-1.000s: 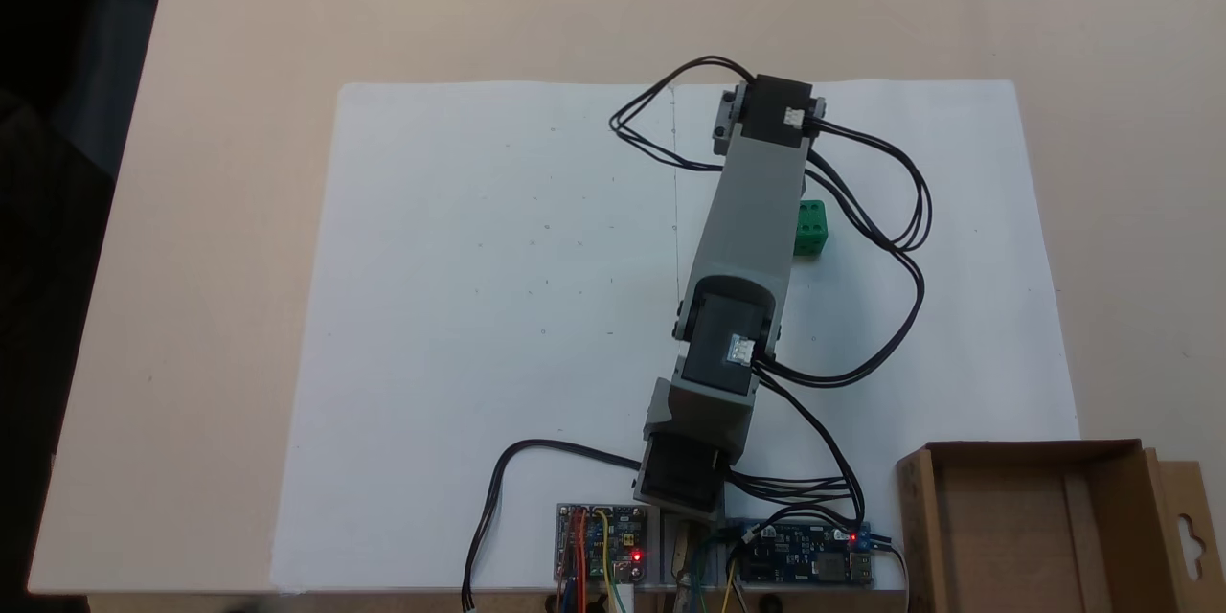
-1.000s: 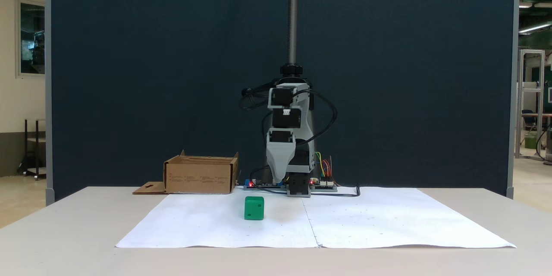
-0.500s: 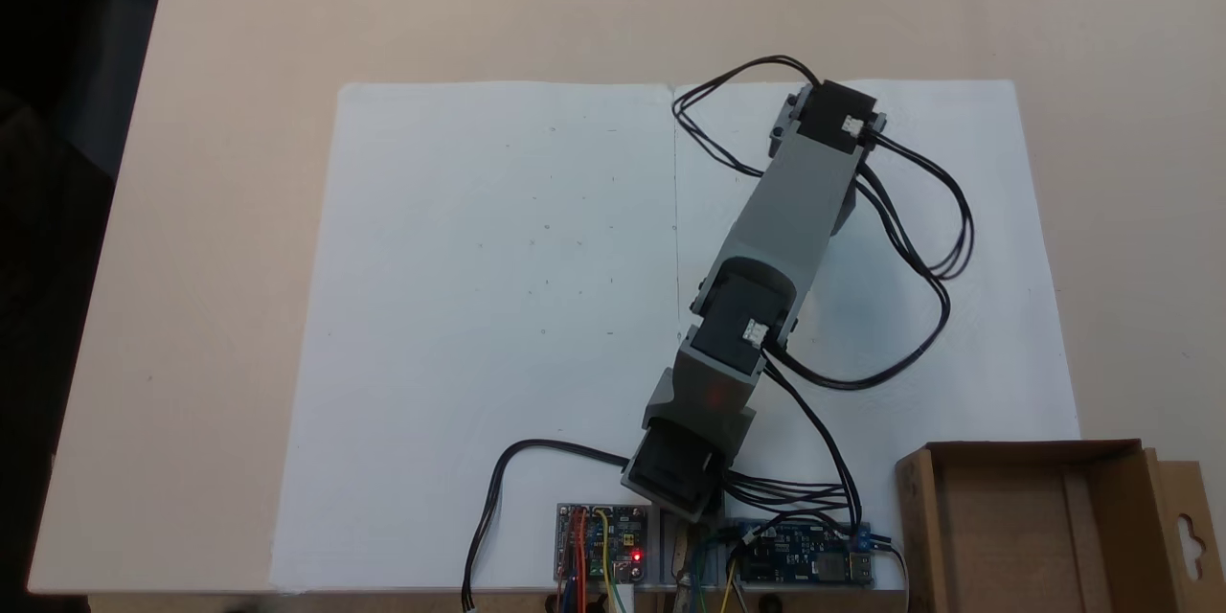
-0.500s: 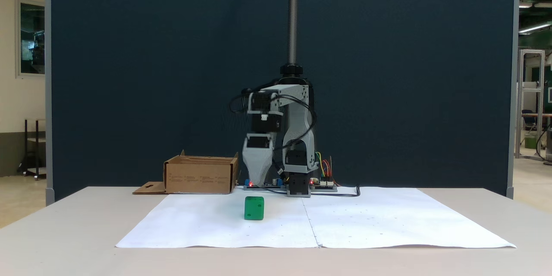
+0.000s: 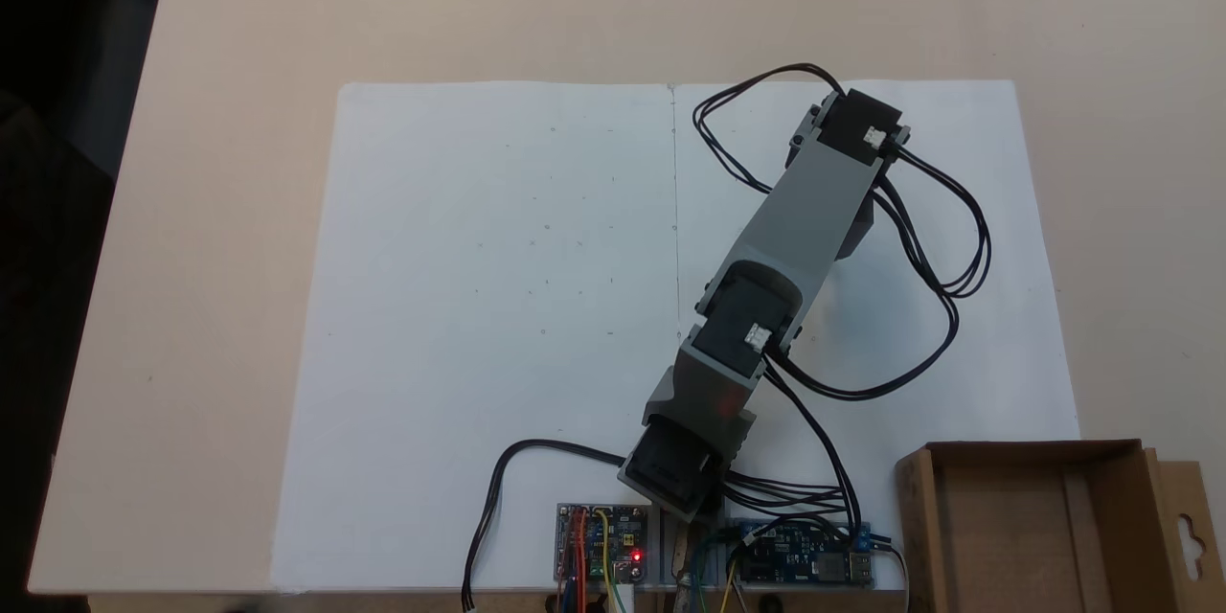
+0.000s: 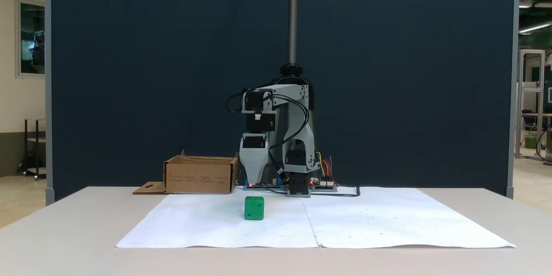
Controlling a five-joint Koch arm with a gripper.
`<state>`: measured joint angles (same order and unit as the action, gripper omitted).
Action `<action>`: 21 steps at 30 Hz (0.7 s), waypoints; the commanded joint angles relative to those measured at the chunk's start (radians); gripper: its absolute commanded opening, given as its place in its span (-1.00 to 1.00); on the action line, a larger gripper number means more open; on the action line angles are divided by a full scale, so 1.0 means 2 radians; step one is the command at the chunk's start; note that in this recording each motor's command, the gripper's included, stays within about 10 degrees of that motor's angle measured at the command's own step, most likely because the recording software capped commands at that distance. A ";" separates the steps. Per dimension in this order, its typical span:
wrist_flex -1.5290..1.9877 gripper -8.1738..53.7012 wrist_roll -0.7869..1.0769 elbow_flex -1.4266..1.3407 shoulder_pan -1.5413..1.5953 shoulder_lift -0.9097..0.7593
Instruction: Grasp a green dice and put it in the bin.
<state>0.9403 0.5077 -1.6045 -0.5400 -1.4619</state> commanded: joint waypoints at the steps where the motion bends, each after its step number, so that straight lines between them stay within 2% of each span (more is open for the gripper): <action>1: 0.021 0.74 0.068 0.018 -0.004 -0.007; 21: -0.021 0.72 0.074 0.018 -0.001 0.037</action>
<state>0.9250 0.5476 -1.6015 -0.5400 -1.3744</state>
